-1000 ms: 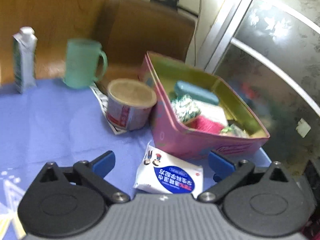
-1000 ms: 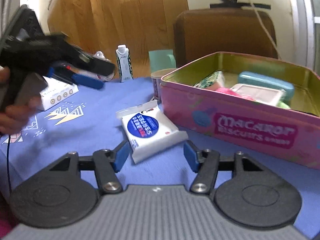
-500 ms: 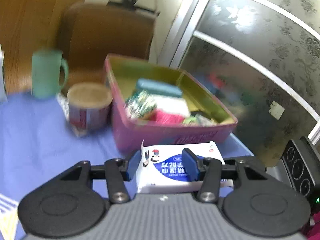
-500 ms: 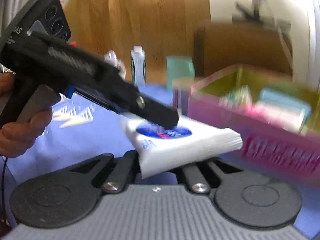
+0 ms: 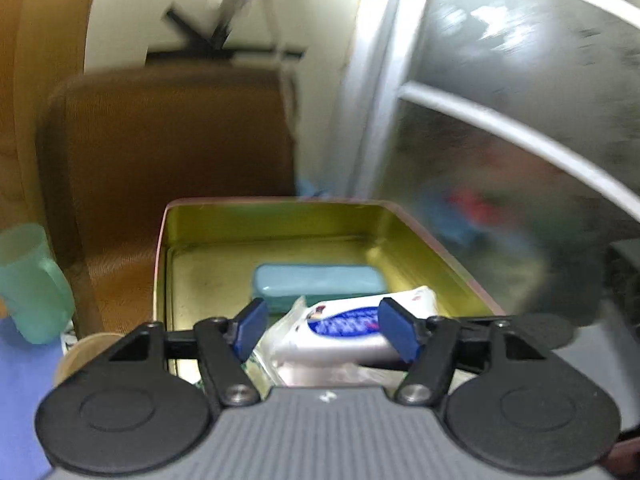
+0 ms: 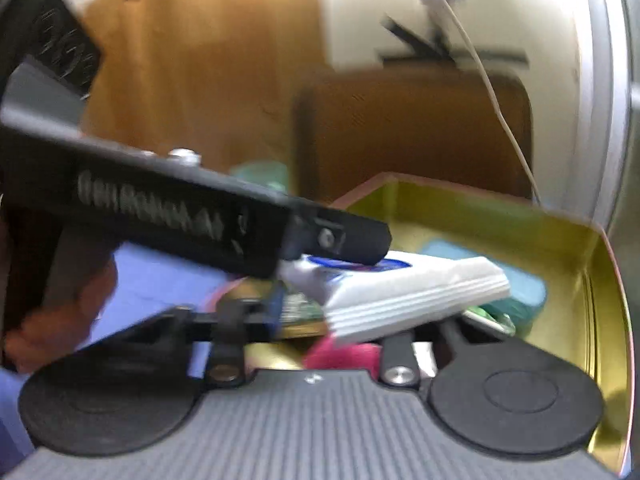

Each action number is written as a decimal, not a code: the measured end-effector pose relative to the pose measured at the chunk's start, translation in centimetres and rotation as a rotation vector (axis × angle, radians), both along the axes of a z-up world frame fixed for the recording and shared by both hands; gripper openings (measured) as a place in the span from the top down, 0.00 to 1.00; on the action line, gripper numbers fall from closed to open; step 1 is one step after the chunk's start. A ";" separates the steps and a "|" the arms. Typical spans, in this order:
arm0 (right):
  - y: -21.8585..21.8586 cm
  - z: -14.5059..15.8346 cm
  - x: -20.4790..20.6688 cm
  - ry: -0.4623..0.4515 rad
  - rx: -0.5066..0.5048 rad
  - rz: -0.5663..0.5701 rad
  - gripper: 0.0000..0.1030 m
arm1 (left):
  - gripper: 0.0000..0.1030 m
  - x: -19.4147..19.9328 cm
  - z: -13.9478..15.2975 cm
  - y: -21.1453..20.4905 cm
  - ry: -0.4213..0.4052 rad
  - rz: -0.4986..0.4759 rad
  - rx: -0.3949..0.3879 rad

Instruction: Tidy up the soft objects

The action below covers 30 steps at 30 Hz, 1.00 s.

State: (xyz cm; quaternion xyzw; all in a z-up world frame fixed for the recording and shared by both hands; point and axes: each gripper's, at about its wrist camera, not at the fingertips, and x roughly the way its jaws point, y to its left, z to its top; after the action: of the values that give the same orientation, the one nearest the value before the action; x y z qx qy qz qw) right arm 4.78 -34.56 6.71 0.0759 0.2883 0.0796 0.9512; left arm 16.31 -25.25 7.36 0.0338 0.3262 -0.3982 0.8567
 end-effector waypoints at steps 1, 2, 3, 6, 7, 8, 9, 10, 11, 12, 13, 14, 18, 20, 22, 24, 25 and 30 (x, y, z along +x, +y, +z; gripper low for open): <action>-1.0 -0.4 0.5 0.042 0.015 -0.021 0.53 | 0.39 0.8 -0.8 -0.6 0.037 0.027 0.007; -2.1 -0.6 0.4 0.063 0.040 -0.048 0.53 | 0.39 1.2 -1.2 -0.8 0.065 0.040 -0.001; -3.1 -0.8 -0.3 0.057 0.063 -0.066 0.53 | 0.39 1.3 -1.6 -0.8 0.091 0.043 -0.019; -4.5 -1.0 -3.6 0.014 0.083 -0.114 0.53 | 0.36 1.0 -2.6 -0.8 0.099 0.039 -0.013; -4.7 -1.1 -4.7 -0.003 0.089 -0.127 0.53 | 0.36 0.8 -2.8 -0.8 0.100 0.040 -0.008; -4.9 -1.2 -5.7 -0.016 0.096 -0.144 0.53 | 0.36 0.5 -2.9 -0.7 0.105 0.037 -0.010; -4.8 -1.3 -6.8 -0.032 0.105 -0.165 0.53 | 0.36 0.2 -2.8 -0.6 0.107 0.035 -0.012; -4.9 -1.4 -7.6 -0.050 0.113 -0.181 0.53 | 0.36 0.0 -2.6 -0.6 0.106 0.035 -0.011; -4.7 -1.4 -8.6 -0.075 0.116 -0.198 0.53 | 0.34 -0.4 -2.4 -0.5 0.098 0.036 -0.005; -4.3 -1.2 -9.1 -0.098 0.112 -0.219 0.53 | 0.32 -0.8 -2.1 -0.4 0.085 0.038 0.003; -3.6 -1.3 -9.5 -0.122 0.107 -0.239 0.53 | 0.26 -1.5 -1.8 -0.1 0.066 0.043 0.013; -3.3 -1.3 -10.2 -0.146 0.107 -0.255 0.53 | 0.21 -2.1 -1.5 0.2 0.047 0.046 0.019; -2.1 -1.3 -13.6 -0.219 0.164 -0.308 0.51 | 0.10 -5.6 -0.2 2.1 -0.039 0.067 0.046; -1.4 -1.4 -14.9 -0.234 0.177 -0.335 0.50 | 0.04 -7.1 0.2 3.4 -0.057 0.079 0.048; -0.6 -1.5 -16.0 -0.242 0.192 -0.364 0.48 | 0.00 -8.4 0.3 4.6 -0.065 0.096 0.052; -0.2 -1.7 -16.8 -0.244 0.227 -0.392 0.36 | 0.00 -9.7 0.4 5.7 -0.073 0.114 0.064; 0.0 -1.7 -17.4 -0.244 0.241 -0.400 0.33 | 0.00 -10.3 0.3 6.2 -0.076 0.125 0.078; 1.4 -1.7 -18.6 -0.217 0.279 -0.421 0.21 | 0.00 -13.1 -0.2 8.2 -0.046 0.170 0.151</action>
State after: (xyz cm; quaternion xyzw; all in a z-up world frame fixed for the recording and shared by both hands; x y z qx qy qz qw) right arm -13.79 -33.13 5.01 0.2557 0.1490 -0.0735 0.9524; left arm 3.23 -17.08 7.14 0.0795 0.3372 -0.2978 0.8895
